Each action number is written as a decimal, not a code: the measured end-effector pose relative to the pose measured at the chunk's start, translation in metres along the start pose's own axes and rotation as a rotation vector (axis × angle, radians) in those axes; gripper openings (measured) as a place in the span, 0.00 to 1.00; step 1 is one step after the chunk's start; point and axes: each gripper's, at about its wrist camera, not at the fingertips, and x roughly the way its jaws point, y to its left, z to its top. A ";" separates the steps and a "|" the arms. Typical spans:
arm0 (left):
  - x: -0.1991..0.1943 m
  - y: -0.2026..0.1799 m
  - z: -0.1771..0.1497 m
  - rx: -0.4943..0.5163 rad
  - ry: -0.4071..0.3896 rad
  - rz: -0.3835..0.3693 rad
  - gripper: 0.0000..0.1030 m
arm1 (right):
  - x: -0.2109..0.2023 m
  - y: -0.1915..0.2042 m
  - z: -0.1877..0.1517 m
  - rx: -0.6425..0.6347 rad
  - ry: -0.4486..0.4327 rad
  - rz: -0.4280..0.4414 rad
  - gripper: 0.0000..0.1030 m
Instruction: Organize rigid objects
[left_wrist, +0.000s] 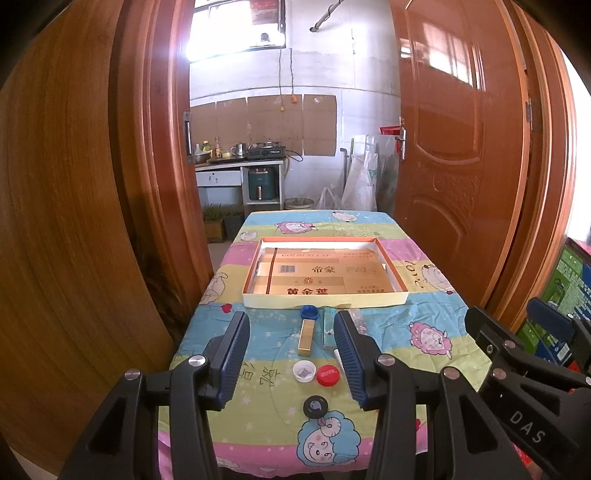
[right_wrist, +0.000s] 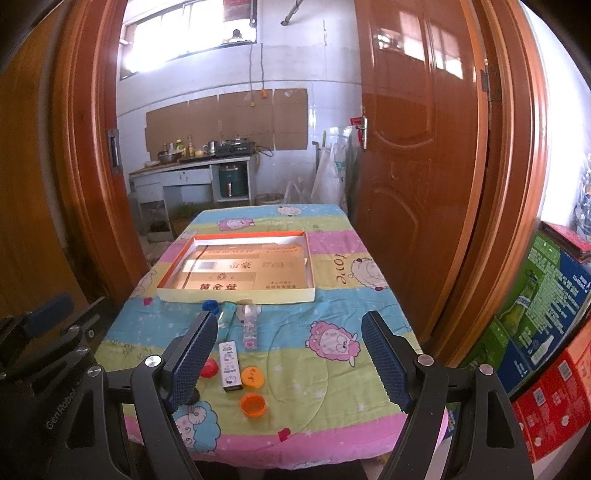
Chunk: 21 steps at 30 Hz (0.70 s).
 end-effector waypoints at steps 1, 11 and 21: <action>0.000 -0.001 0.000 0.001 0.000 0.003 0.46 | 0.000 0.000 0.000 0.000 0.000 0.001 0.79; 0.000 -0.001 0.000 0.000 0.000 0.003 0.46 | 0.000 0.001 0.000 -0.004 0.001 0.002 0.79; 0.001 0.003 0.001 -0.007 -0.003 0.009 0.46 | -0.001 0.004 0.001 -0.010 0.005 0.011 0.79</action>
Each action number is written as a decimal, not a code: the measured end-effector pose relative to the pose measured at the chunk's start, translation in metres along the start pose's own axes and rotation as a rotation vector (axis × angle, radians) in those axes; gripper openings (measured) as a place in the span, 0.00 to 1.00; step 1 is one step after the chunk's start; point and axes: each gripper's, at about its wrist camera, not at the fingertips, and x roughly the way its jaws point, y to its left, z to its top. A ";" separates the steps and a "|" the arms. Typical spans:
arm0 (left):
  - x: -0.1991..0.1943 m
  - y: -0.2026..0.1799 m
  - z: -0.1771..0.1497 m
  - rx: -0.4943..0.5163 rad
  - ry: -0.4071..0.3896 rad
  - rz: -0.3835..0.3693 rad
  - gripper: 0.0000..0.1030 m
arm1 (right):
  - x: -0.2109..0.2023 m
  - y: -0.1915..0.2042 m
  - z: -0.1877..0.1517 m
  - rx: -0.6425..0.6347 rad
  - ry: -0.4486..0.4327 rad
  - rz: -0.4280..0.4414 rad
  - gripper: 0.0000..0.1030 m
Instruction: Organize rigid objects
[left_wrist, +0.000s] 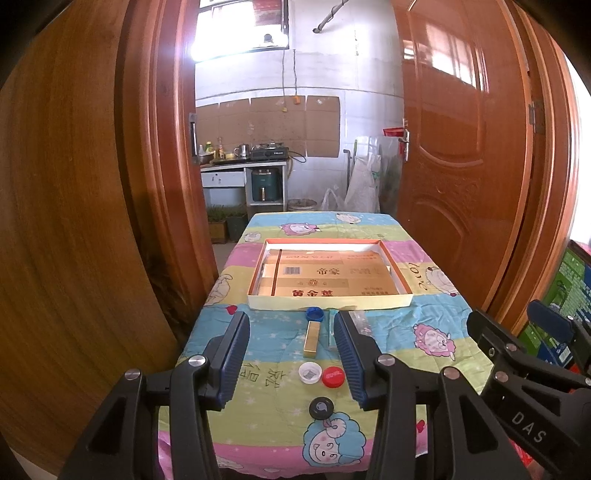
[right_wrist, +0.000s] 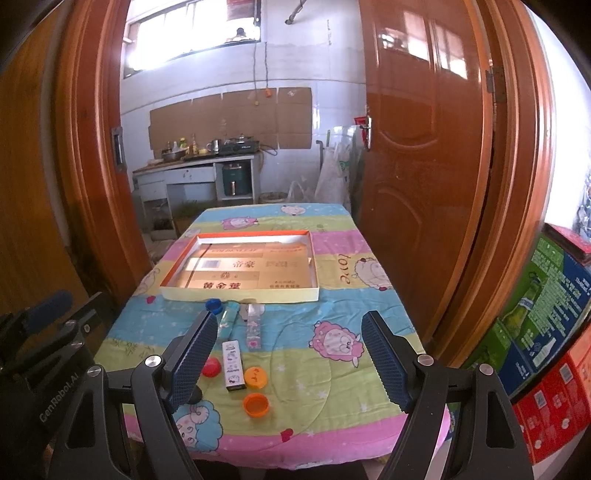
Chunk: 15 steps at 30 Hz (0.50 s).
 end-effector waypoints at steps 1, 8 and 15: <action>0.000 0.000 0.000 0.000 0.000 0.000 0.46 | 0.000 0.000 0.000 0.000 0.000 0.002 0.79; 0.001 0.002 0.000 -0.003 0.009 0.000 0.46 | 0.001 -0.001 -0.002 0.003 0.001 0.009 0.79; 0.002 0.003 -0.002 -0.012 0.019 -0.004 0.46 | 0.001 -0.002 -0.002 0.004 0.003 0.010 0.79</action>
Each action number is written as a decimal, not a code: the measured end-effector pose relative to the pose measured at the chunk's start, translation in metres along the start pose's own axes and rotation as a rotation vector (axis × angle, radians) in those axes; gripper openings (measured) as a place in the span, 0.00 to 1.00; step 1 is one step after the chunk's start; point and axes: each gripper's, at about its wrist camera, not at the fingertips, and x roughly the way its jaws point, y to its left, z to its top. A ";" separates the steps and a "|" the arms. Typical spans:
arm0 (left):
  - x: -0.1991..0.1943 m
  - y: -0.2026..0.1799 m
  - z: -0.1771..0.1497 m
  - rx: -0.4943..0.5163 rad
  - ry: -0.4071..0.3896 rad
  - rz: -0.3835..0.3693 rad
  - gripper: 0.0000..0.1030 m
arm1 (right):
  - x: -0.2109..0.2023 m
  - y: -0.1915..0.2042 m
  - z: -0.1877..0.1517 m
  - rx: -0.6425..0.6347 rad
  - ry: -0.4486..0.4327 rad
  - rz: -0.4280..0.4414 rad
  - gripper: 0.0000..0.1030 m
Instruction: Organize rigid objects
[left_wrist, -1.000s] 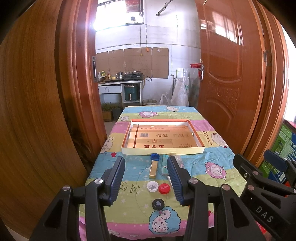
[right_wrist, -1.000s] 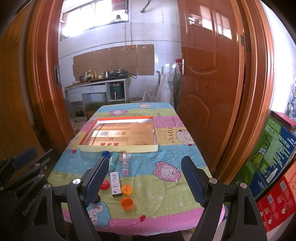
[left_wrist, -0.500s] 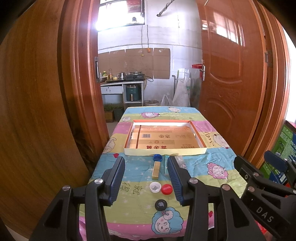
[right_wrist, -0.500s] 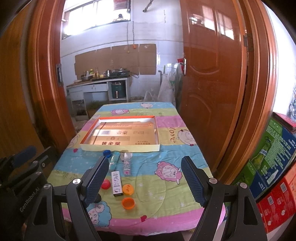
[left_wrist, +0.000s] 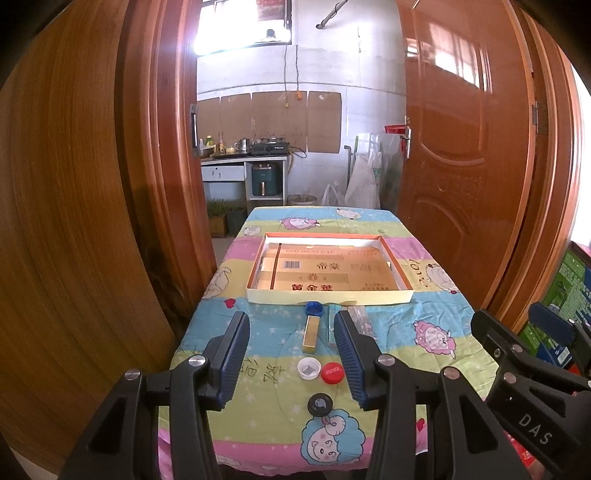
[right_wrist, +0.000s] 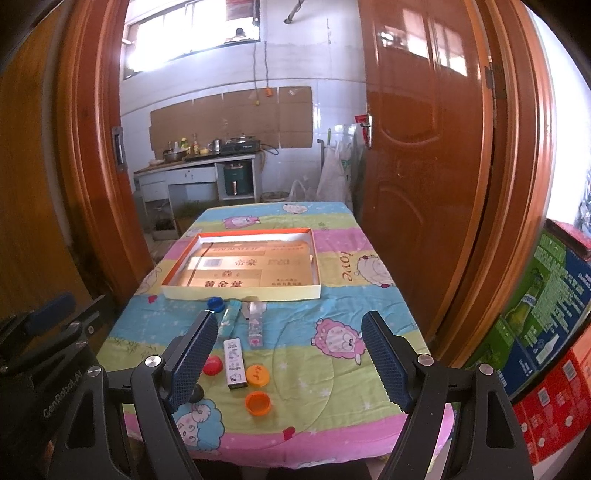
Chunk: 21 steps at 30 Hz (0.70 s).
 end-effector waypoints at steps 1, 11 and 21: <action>0.000 0.000 0.000 0.001 0.001 0.000 0.46 | 0.000 0.000 0.000 0.001 0.000 0.000 0.79; 0.006 0.000 -0.001 -0.003 0.021 -0.001 0.46 | 0.006 -0.005 -0.007 0.006 0.013 0.008 0.79; 0.024 0.008 -0.006 -0.014 0.053 -0.010 0.46 | 0.021 -0.010 -0.015 0.006 0.035 0.023 0.79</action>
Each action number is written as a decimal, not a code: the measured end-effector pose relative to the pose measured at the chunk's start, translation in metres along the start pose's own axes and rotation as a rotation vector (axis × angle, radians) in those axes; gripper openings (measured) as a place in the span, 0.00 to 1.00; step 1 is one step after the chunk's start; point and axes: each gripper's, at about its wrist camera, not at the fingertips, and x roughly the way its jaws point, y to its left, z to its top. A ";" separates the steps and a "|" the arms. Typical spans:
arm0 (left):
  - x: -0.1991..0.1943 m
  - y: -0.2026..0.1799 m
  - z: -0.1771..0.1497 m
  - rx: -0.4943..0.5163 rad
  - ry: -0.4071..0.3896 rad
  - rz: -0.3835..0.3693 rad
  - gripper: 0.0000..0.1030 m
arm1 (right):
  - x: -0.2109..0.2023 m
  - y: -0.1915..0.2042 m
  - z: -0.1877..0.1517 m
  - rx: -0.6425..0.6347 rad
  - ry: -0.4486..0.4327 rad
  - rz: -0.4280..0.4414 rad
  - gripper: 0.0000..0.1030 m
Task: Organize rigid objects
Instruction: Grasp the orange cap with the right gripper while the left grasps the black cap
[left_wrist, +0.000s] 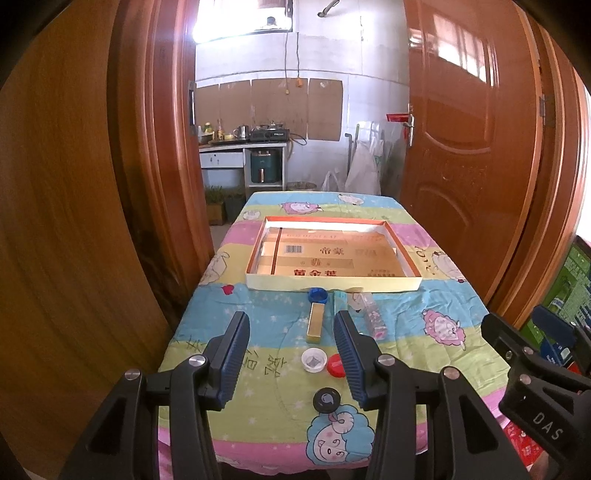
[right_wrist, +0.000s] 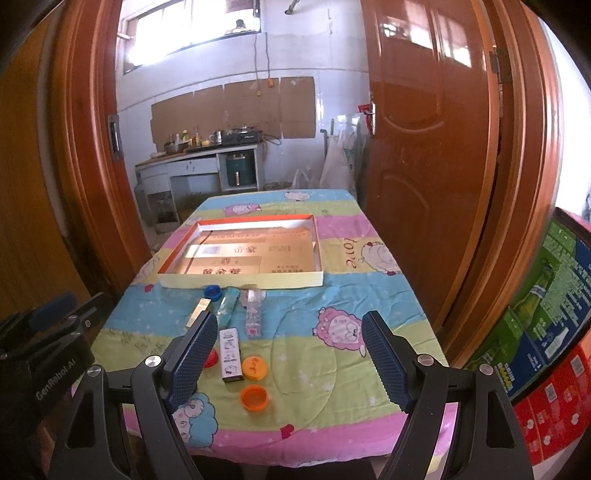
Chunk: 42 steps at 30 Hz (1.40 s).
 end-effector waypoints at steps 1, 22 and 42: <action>0.003 0.002 -0.001 -0.004 0.005 -0.006 0.46 | 0.002 -0.001 -0.002 0.002 0.002 0.003 0.79; 0.092 -0.003 -0.085 0.107 0.206 -0.233 0.46 | 0.090 0.009 -0.086 -0.172 0.205 0.139 0.79; 0.105 -0.013 -0.094 0.210 0.152 -0.226 0.30 | 0.106 0.031 -0.091 -0.260 0.207 0.220 0.30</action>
